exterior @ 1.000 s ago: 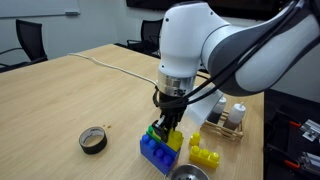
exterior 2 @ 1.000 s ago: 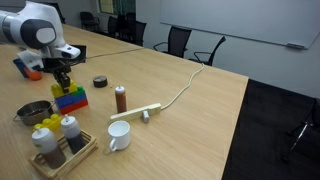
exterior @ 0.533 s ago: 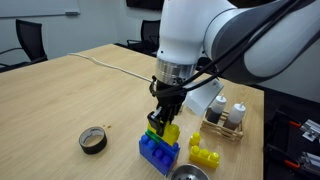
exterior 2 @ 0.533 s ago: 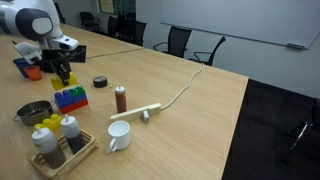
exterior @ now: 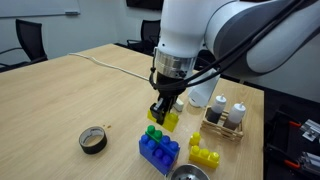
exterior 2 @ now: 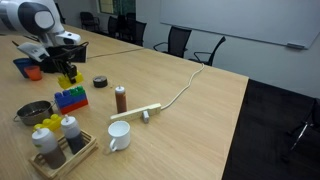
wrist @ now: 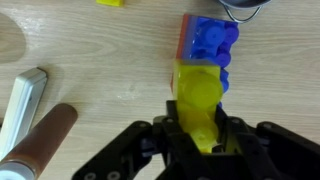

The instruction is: Remove the yellow block from the tower and put it on the table

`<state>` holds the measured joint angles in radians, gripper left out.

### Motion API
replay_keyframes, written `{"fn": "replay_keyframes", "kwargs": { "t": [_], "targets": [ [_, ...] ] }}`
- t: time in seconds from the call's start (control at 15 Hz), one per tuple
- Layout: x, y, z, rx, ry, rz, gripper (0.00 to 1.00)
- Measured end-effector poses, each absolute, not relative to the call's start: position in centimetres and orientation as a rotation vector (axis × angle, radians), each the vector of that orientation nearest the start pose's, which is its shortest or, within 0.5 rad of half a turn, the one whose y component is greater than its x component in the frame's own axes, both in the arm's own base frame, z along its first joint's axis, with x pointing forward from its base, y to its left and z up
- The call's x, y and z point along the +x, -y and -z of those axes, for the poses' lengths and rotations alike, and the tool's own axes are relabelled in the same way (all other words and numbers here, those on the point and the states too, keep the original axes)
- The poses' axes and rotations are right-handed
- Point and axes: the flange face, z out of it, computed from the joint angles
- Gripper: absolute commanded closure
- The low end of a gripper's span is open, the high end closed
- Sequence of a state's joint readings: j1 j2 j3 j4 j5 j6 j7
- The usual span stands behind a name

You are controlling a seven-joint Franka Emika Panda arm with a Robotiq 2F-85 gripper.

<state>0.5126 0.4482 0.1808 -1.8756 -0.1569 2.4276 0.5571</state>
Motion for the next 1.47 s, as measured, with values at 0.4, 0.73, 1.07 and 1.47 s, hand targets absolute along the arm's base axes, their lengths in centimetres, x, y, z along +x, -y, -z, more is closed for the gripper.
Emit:
{"fn": "replay_keyframes", "kwargs": {
  "t": [0.4, 0.73, 1.07, 1.47],
  "targets": [
    [53.2, -37.3, -28.3, -3.053, 0.394, 0.269, 0.90],
    [55.4, -33.2, -23.8, -3.007, 0.470, 0.232, 0.90],
    [55.6, -32.1, -19.9, -2.986, 0.644, 0.150, 0.90],
    [55.0, -32.7, -17.7, -2.998, 0.793, 0.078, 0.84]
  ]
}}
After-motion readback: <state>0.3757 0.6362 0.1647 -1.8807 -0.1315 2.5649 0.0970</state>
